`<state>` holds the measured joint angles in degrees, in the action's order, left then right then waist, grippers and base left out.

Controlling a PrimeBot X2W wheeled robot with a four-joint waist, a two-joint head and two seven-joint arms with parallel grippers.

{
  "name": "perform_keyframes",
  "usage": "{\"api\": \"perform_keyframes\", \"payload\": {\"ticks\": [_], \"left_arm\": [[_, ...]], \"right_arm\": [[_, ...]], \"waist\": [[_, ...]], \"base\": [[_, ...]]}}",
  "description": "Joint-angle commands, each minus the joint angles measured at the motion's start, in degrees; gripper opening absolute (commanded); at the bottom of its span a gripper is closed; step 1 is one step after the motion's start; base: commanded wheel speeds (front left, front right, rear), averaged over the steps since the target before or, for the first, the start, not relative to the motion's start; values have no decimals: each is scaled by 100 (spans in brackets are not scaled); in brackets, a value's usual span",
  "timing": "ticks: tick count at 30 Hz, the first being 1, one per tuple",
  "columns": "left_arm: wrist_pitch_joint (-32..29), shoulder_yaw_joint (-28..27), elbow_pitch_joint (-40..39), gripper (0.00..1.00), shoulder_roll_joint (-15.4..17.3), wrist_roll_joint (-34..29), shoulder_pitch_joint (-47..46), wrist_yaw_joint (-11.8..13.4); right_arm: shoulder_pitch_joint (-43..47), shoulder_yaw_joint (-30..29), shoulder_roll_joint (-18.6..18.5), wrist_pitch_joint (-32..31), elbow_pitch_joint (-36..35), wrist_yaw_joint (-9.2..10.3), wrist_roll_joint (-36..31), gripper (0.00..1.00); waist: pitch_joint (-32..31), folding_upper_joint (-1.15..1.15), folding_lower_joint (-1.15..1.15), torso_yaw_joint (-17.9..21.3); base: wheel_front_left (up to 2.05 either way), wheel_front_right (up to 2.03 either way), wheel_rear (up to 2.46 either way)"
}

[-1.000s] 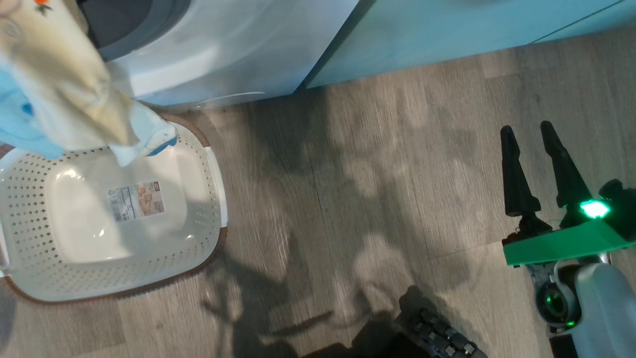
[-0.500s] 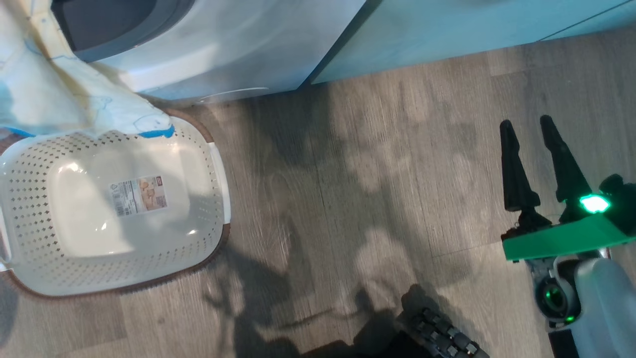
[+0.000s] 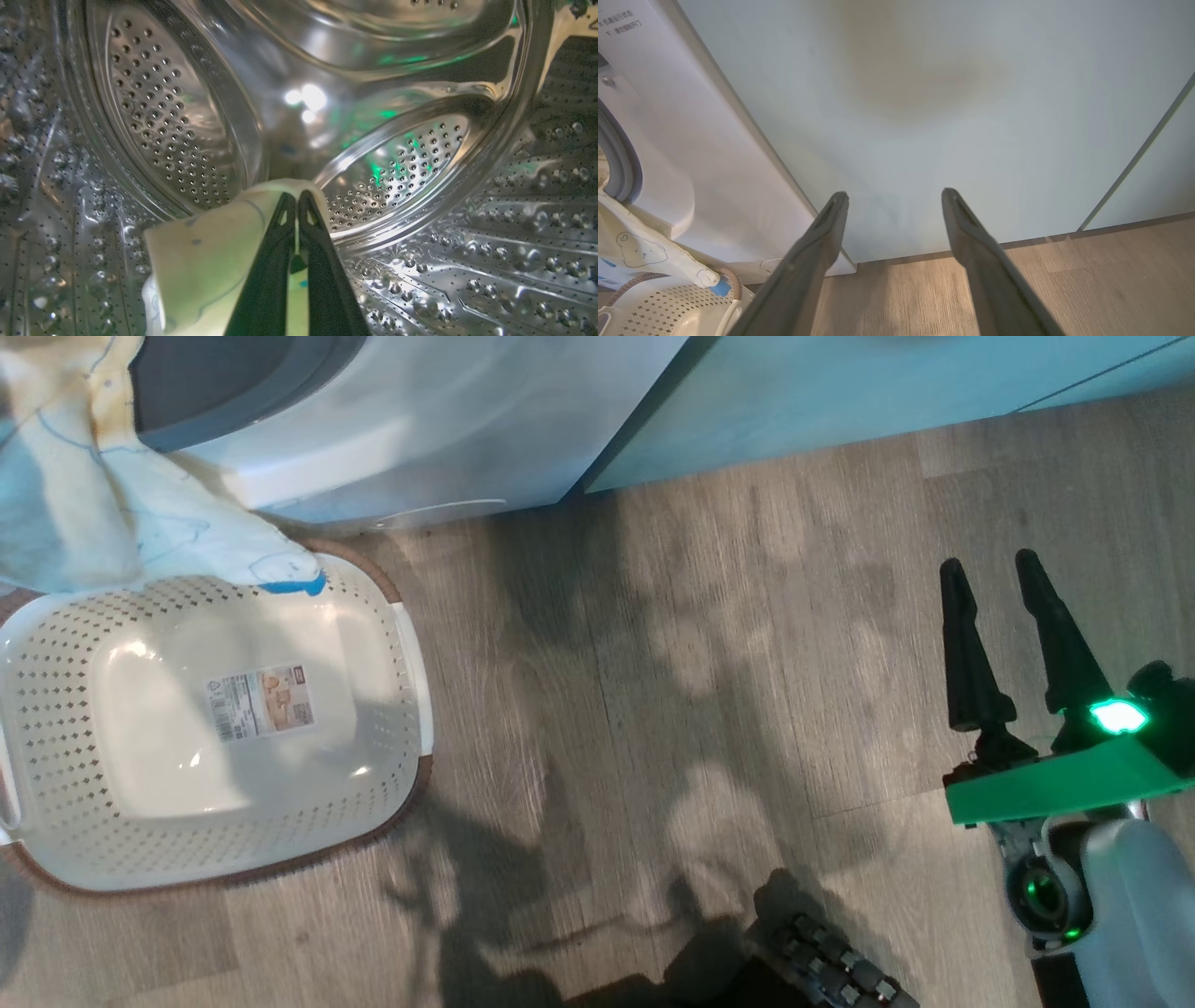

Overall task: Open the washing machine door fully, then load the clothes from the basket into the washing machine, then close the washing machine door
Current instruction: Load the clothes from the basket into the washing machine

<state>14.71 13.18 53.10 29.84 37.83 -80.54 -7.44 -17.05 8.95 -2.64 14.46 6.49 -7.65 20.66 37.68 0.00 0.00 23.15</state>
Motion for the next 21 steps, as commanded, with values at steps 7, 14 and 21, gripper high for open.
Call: {"api": "perform_keyframes", "payload": {"ticks": [7, 14, 21], "left_arm": [[29, -88, 10, 0, 143, -58, 173, -4], [29, -17, 241, 89, -41, -119, 540, -4], [29, 111, 508, 100, -284, -100, 819, -4]], "right_arm": [[25, 32, -24, 54, -176, 16, -4, 100], [103, -10, -24, 54, -139, 16, -32, 100], [211, -113, -24, 54, -101, 16, -134, 100]], "waist": [[-36, 0, 0, 15], [-200, 0, 0, -13], [-516, 0, 0, -135]], "base": [[0, 0, 0], [0, 0, 0], [0, 0, 0]]}}
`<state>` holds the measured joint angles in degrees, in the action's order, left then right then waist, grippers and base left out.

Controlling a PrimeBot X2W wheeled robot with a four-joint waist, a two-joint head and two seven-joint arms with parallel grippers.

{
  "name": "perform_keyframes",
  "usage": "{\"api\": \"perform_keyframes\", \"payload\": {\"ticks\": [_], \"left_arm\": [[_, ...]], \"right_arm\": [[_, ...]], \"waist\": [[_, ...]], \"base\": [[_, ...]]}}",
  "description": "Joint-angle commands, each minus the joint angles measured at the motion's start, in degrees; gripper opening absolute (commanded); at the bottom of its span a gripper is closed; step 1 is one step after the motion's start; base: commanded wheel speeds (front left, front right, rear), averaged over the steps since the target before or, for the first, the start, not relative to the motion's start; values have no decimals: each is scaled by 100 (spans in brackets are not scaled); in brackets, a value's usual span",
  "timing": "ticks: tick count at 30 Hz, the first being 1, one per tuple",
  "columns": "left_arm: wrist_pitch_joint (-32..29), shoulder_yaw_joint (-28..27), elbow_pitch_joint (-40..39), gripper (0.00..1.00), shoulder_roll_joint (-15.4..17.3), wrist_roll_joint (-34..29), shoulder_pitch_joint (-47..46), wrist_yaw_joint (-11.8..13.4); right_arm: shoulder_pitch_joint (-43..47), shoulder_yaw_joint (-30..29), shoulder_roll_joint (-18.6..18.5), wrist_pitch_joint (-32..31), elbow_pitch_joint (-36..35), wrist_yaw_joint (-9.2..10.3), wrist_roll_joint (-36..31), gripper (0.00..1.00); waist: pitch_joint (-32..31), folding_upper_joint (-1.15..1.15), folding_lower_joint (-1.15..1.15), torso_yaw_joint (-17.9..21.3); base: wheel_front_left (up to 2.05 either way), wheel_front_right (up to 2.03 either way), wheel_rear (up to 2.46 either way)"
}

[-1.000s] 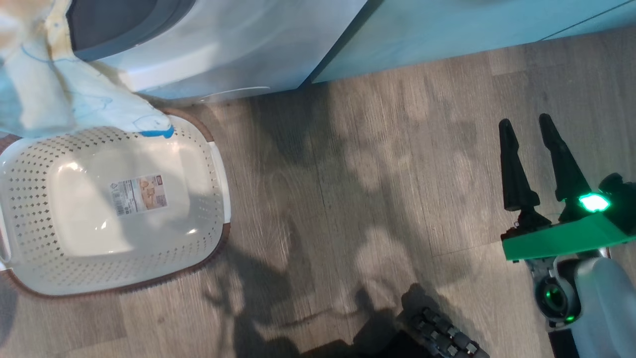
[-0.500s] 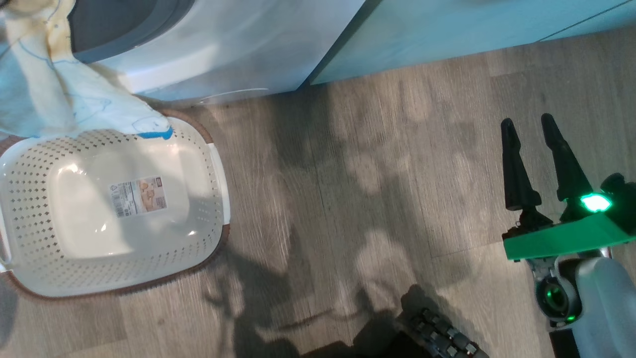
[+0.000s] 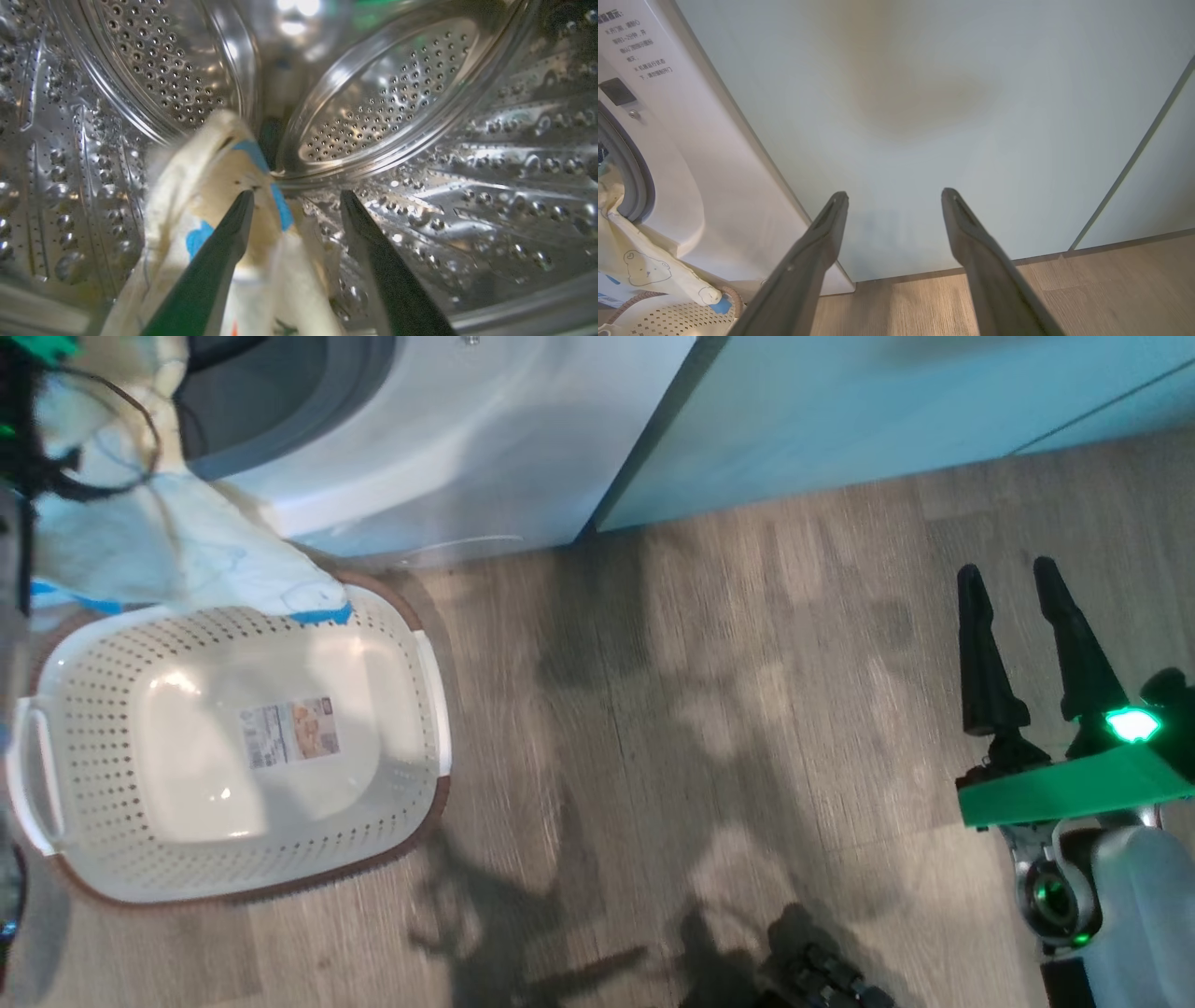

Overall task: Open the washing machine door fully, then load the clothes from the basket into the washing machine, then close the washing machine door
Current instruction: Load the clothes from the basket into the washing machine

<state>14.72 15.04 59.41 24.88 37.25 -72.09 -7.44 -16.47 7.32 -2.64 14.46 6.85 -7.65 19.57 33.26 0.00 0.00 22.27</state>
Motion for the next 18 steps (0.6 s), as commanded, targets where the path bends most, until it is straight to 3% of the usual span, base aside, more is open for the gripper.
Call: {"api": "perform_keyframes", "payload": {"ticks": [1, 11, 18], "left_arm": [[28, -38, -79, 100, 167, -17, 18, -4], [28, 432, 77, 100, -104, 102, 582, -4], [28, 660, -11, 100, -125, 251, 1119, -4]], "right_arm": [[174, 37, -24, 54, -134, 16, -39, 100], [444, -48, -24, 54, -82, 16, -164, 100], [708, -113, -56, 54, -67, 16, -214, 100]], "waist": [[-125, 0, 0, -67], [-701, 0, 0, -251], [-1150, 0, 0, -373]], "base": [[0, 0, 0], [0, 0, 0], [0, 0, 0]]}}
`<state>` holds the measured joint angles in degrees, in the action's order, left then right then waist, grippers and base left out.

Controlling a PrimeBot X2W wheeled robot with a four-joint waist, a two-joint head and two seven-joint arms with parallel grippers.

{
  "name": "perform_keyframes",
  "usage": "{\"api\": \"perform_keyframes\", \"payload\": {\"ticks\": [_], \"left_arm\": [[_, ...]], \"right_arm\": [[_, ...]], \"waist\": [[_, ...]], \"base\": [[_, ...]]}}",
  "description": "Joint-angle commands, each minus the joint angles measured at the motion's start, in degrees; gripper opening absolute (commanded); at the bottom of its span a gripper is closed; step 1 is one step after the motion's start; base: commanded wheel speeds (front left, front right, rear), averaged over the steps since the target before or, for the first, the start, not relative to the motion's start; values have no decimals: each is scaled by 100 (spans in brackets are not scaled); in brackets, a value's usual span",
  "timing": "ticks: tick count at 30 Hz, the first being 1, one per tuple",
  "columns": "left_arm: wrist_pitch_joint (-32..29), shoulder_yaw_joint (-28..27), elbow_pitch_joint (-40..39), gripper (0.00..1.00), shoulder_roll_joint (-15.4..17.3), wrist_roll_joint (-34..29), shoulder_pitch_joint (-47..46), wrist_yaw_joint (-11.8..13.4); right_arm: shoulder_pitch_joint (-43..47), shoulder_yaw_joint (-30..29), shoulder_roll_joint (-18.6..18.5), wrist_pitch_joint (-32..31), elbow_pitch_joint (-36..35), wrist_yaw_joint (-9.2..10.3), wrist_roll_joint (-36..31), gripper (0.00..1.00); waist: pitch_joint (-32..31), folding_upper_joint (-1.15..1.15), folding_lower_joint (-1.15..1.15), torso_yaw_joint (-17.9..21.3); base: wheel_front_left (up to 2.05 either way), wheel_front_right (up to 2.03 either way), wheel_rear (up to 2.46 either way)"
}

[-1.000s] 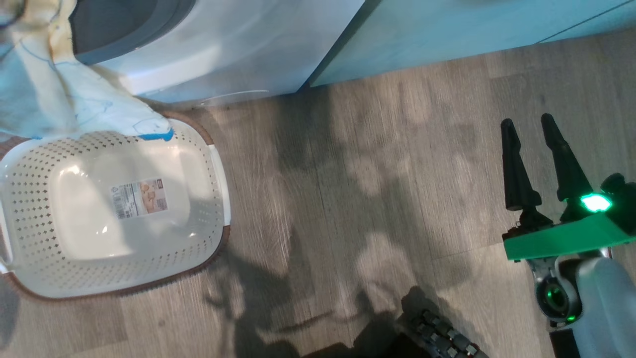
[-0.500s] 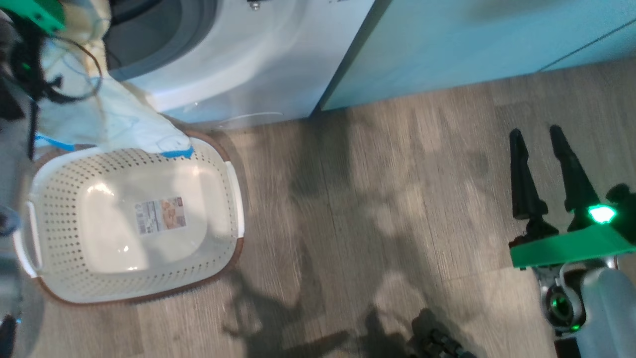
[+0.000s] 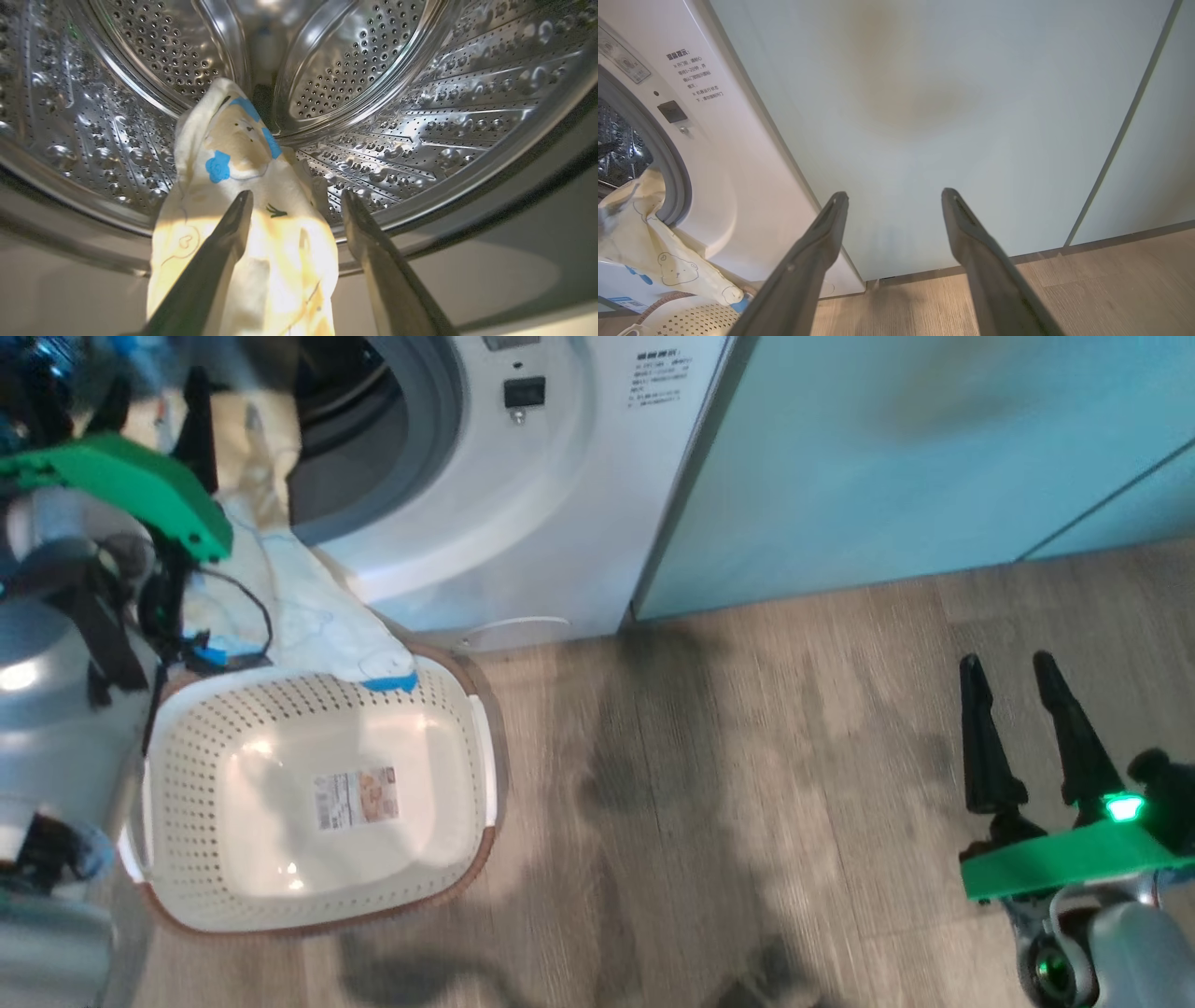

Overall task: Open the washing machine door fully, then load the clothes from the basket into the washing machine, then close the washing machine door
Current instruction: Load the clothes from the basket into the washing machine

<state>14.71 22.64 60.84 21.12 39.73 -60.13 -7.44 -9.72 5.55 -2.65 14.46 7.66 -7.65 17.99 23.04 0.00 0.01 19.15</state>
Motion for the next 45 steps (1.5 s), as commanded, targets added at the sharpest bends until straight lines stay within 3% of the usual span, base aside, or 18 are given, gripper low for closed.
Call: {"api": "perform_keyframes", "payload": {"ticks": [1, 15, 33, 39, 45], "left_arm": [[29, -124, -197, 100, 248, 32, 20, -4], [29, -889, -1553, 100, 82, -519, 2161, 236], [29, -2445, -3358, 100, -648, -1485, 4402, 232], [29, -2751, -3448, 100, -811, -1729, 4756, 143], [29, -2666, -3211, 100, -905, -1902, 4857, 52]], "right_arm": [[71, 59, -66, 54, -144, 16, -56, 100], [618, -71, -211, 54, -109, 16, -50, 100], [1018, -234, -285, 54, -149, 16, -40, 100], [1084, -282, -281, 54, -163, 16, -33, 100], [1082, -268, -266, 54, -188, 16, -27, 100]], "waist": [[-189, 0, -1, -77], [-1063, 0, -1, -379], [-1665, 0, -1, -660], [-1730, 0, -1, -710], [-1667, 0, -1, -735]], "base": [[0, 0, 0], [0, 0, 0], [0, 0, 0], [0, 0, 0], [0, 0, 0]]}}
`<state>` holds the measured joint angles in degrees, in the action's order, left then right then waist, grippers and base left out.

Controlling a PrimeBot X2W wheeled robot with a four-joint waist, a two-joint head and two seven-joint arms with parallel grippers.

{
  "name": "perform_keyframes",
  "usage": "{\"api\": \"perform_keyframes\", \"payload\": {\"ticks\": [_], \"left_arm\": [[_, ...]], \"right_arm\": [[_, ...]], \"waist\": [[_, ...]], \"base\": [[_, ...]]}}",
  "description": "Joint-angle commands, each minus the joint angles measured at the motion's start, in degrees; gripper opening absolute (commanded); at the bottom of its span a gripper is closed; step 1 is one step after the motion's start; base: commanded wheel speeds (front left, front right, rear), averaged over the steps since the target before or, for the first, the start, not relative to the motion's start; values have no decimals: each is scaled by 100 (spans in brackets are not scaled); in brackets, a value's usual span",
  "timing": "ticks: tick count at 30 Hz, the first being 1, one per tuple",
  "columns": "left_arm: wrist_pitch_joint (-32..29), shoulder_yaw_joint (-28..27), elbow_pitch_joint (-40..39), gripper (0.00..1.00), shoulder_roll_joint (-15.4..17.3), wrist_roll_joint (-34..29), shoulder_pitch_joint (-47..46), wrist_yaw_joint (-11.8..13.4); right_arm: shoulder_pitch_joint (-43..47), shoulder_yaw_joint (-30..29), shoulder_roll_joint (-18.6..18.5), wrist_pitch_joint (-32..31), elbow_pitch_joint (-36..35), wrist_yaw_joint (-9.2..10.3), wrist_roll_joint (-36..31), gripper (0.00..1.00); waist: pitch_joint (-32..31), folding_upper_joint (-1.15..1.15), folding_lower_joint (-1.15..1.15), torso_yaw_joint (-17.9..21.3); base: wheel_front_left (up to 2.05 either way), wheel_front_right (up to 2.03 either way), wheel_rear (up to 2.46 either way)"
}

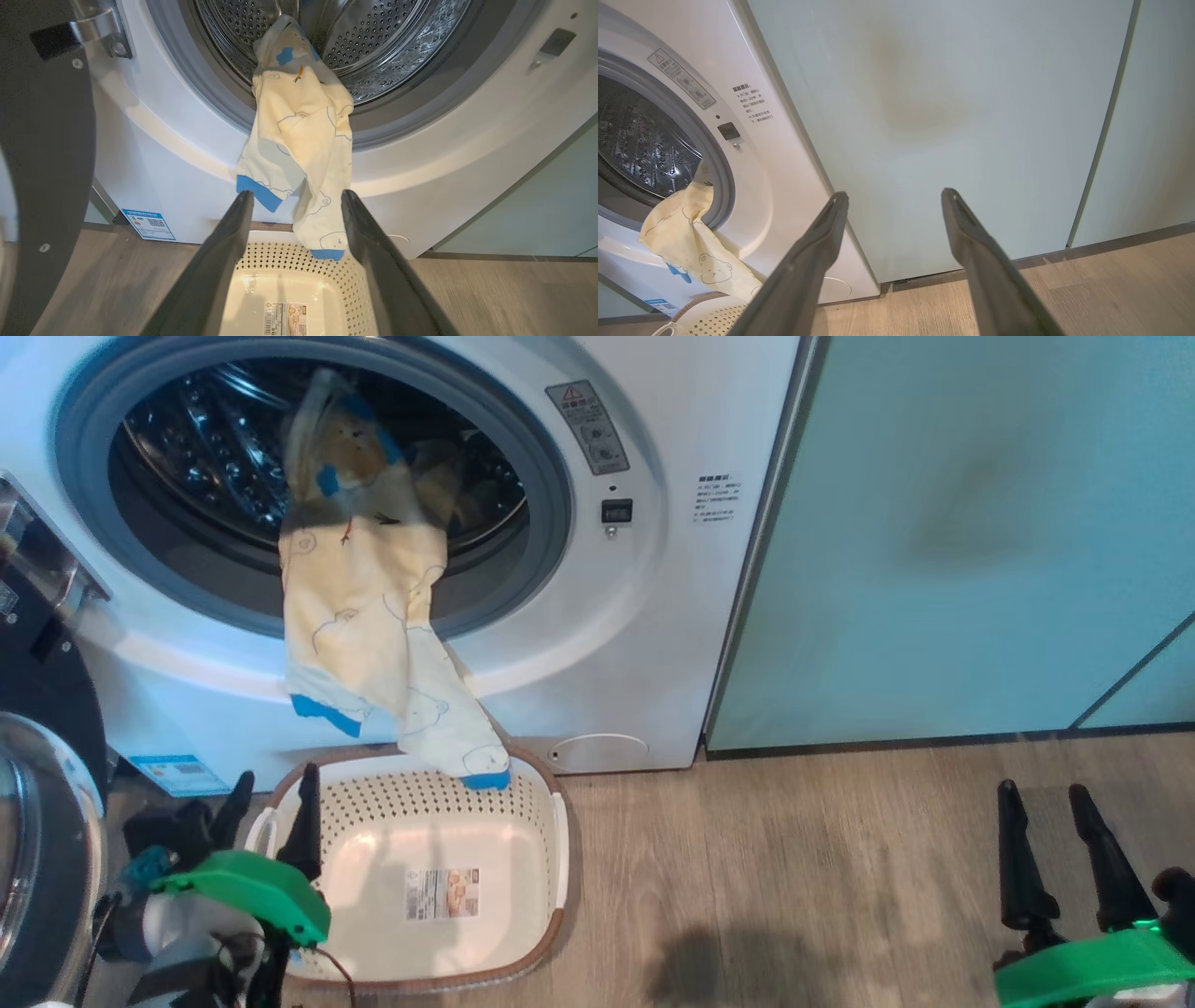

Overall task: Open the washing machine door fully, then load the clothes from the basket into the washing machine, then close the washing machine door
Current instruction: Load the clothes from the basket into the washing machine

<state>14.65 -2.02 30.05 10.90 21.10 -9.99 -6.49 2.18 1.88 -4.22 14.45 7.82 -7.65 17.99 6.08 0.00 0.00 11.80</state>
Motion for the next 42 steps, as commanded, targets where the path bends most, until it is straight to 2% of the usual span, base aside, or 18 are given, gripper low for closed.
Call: {"api": "perform_keyframes", "payload": {"ticks": [1, 10, 21, 29, 38, 42], "left_arm": [[35, -186, -96, 100, 104, -44, -168, -52], [9, 170, 833, 100, 43, 116, -523, -94], [-256, 950, 2206, 100, 255, 830, -1855, -99], [-487, 1145, 3074, 100, 514, 1319, -2773, -99], [-442, 1264, 3418, 100, 674, 1676, -3527, -100], [-325, 1145, 3598, 100, 737, 1908, -3864, -99]], "right_arm": [[-122, 104, -107, 55, -207, 16, -23, 100], [-266, 147, -82, 55, -229, 16, -10, 100], [-669, 310, -14, 55, -264, 16, -7, 100], [-960, 398, 28, 55, -278, 16, 2, 100], [-1144, 452, 75, 55, -289, 16, 10, 100], [-1219, 490, 93, 55, -288, 16, 11, 100]], "waist": [[55, 0, 0, 3], [432, 0, 0, 121], [1272, 0, 0, 357], [1881, 0, 0, 565], [2324, 0, 0, 662], [2487, 0, 0, 673]], "base": [[0, 0, 0], [0, 0, 0], [0, 0, 0], [0, 0, 0], [0, 0, 0], [0, 0, 0]]}}
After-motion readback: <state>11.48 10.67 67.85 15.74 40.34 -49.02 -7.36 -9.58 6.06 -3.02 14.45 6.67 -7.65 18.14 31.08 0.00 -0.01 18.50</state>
